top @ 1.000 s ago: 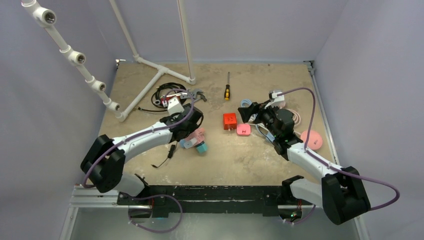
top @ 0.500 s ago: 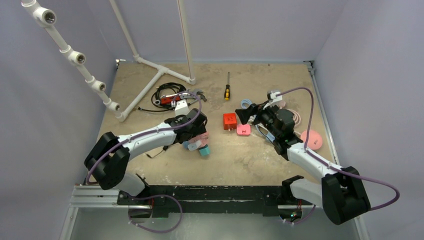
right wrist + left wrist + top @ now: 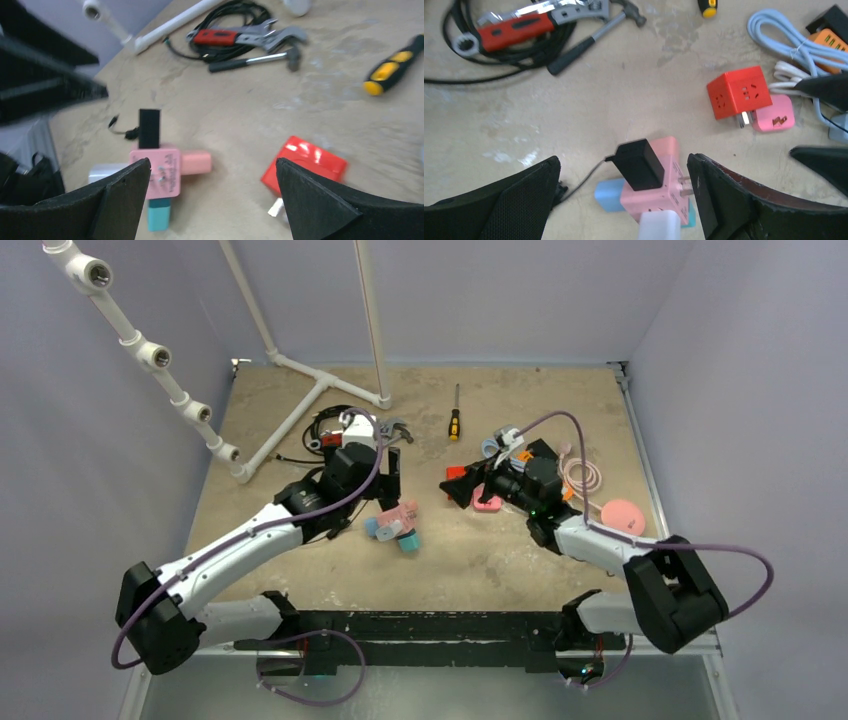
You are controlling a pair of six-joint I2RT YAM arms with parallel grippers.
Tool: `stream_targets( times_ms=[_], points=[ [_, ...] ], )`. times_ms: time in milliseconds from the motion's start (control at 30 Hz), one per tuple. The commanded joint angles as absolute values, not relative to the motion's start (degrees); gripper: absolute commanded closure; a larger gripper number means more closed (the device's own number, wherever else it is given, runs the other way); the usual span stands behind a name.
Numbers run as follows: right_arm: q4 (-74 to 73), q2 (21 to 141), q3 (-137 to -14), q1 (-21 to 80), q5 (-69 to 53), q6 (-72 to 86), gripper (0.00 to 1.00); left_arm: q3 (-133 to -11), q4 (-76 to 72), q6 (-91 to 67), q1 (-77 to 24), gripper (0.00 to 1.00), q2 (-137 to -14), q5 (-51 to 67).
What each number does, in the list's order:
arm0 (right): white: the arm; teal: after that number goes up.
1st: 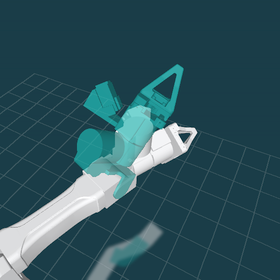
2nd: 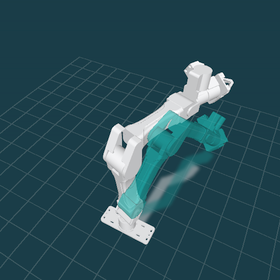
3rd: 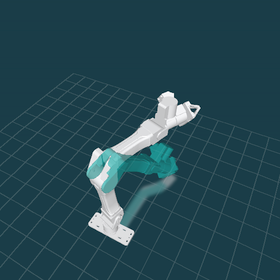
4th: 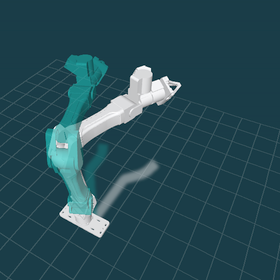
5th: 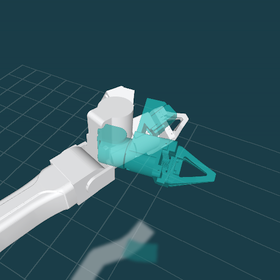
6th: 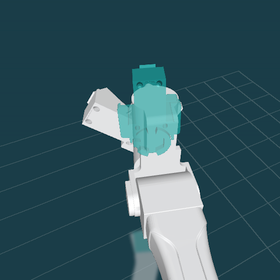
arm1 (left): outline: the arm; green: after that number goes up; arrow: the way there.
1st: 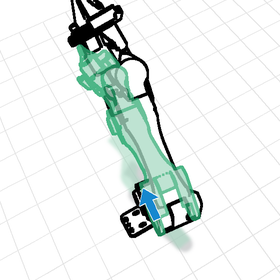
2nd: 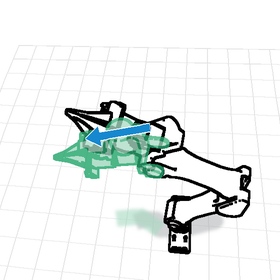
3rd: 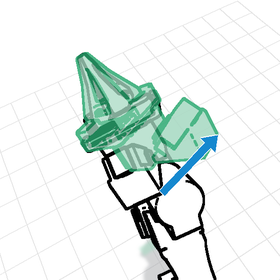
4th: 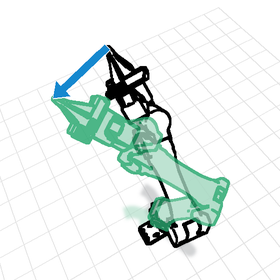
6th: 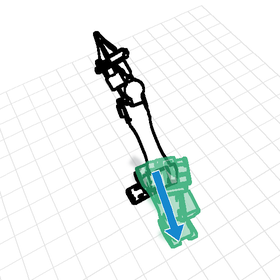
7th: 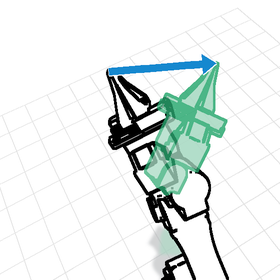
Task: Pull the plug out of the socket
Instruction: Move the socket to the center of the board, then remove the plug from the socket.
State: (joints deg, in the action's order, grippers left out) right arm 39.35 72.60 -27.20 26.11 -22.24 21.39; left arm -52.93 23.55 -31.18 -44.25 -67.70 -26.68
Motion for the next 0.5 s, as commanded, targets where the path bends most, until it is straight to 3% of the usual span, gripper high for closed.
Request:
stream_targets(
  times_ms=[0,200,467],
  points=[
    [41.57,77.88,-33.4,32.12,-25.87,19.36,0.06,-55.68,18.1,-20.22,-38.44,0.01,-64.2,-27.63],
    [37.28,87.12,-43.64,38.5,-27.31,18.28,0.17,-50.82,10.77,-16.36,-30.23,0.01,-62.43,-25.03],
    [30.57,98.43,-52.54,43.59,-24.83,15.15,0.15,-51.05,11.28,-15.71,-30.23,0.01,-64.31,-22.04]
  ],
)
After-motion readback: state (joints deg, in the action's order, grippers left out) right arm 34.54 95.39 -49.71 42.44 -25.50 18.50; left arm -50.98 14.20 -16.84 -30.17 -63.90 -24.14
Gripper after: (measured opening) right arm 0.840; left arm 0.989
